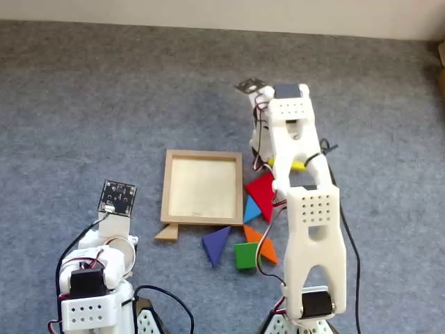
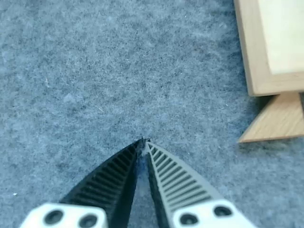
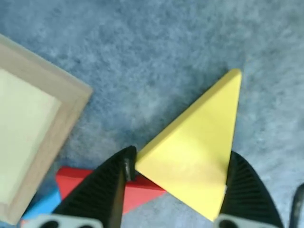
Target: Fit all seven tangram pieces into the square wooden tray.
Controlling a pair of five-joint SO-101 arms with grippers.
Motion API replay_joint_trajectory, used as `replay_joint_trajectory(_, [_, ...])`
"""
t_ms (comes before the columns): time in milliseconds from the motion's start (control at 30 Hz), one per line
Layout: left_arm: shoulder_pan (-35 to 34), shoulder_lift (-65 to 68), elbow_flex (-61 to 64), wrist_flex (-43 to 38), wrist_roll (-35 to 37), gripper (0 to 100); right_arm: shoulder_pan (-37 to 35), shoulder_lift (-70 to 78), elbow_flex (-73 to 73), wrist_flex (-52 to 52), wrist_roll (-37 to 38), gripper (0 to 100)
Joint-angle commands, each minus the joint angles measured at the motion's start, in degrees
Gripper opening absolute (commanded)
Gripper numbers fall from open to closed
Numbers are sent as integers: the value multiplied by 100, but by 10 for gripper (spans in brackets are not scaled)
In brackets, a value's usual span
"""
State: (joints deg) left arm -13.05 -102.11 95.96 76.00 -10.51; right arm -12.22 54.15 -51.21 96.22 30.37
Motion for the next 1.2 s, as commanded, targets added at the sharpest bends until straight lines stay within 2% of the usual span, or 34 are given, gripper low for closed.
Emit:
replay_joint_trajectory(0, [-40, -171, 119, 44, 53, 8, 4, -505, -629, 426, 53, 213])
replay_joint_trajectory(233, [-40, -171, 119, 44, 53, 8, 4, -646, -822, 470, 26, 211])
replay_joint_trajectory(467, [-40, -171, 119, 44, 53, 8, -312, -1218, -690, 497, -105, 149])
replay_joint_trajectory(833, [-40, -171, 119, 44, 53, 8, -1051, -3538, 1895, 479, -404, 149])
replay_joint_trajectory(1033, [-40, -171, 119, 44, 53, 8, -1789, -4637, 3310, 418, -1266, 149])
replay_joint_trajectory(1167, [-40, -171, 119, 44, 53, 8, -2149, -4822, 3873, -110, -2198, 149])
